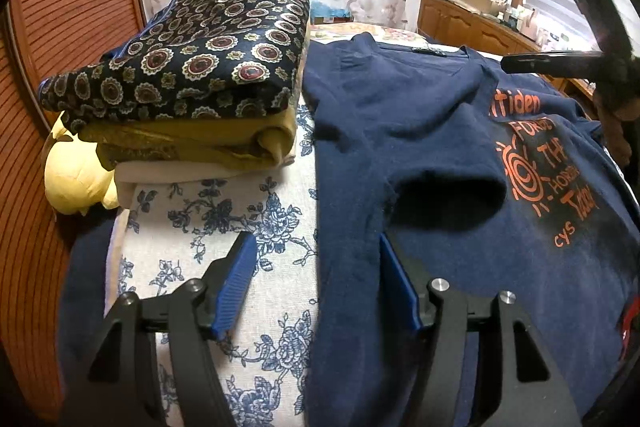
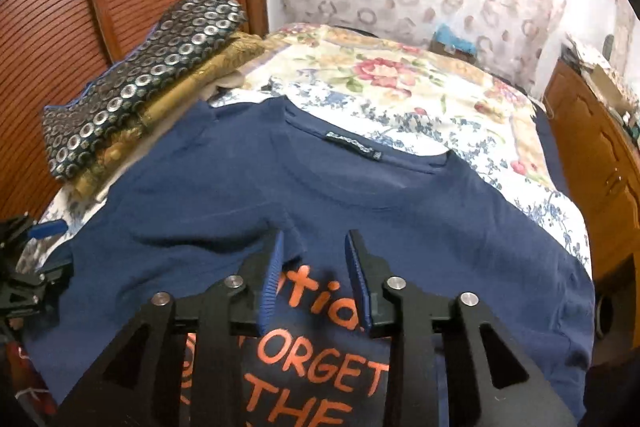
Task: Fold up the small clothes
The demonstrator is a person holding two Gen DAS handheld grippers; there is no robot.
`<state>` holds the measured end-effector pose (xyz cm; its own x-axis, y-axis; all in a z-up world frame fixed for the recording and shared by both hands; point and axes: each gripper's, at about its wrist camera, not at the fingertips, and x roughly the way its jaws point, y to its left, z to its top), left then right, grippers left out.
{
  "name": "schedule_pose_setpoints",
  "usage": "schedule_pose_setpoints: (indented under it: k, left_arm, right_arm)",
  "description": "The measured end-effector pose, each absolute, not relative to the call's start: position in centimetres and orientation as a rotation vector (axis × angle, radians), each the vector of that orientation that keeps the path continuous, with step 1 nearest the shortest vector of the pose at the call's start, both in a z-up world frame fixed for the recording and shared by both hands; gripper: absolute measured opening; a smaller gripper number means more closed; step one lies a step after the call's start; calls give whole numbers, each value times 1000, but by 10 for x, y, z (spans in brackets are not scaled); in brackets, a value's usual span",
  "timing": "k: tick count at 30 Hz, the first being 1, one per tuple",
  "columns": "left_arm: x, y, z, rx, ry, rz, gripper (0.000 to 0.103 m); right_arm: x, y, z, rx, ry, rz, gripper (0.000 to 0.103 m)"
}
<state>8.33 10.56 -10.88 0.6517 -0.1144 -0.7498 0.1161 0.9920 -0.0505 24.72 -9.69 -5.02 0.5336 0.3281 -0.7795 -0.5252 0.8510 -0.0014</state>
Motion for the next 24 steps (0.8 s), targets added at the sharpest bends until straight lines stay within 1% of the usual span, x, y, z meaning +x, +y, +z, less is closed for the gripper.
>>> schedule_pose_setpoints:
  k: [5,9,15,17,19,20,21,22,23,24]
  left_arm:
    - [87,109,-109,-1,850,-134,63]
    - [87,109,-110,-4,847,-132,63]
    - [84,120,-110,-50,835,-91,63]
    - [81,126,-109,-78,827,-65,57]
    - [80,130,-109,-92,823,-43,57]
    - [80,132,-109,-95,818,-27,56]
    - [78,133,-108,-98,810,-5,56]
    - [77,135,-107,-100,798,11,56]
    - [75,136,-106,-104,783,17,56]
    - [73,137,-105,-104,772,27,56]
  right_arm:
    - [212,-79,-51,-217,837,697,34]
    - [176,-49,-67,-245,871,837,34]
    - [152,-27,-86,-280,896,888,34]
    - [148,-23,-91,-299,897,882,34]
    - [147,-18,-95,-326,898,873,34]
    - [147,-15,-97,-338,896,871,31]
    - [148,-15,-98,-344,894,873,21]
    - [148,-14,-98,-347,893,877,16]
    - [146,-13,-99,-349,893,883,6]
    - [143,-14,-97,-350,892,902,4]
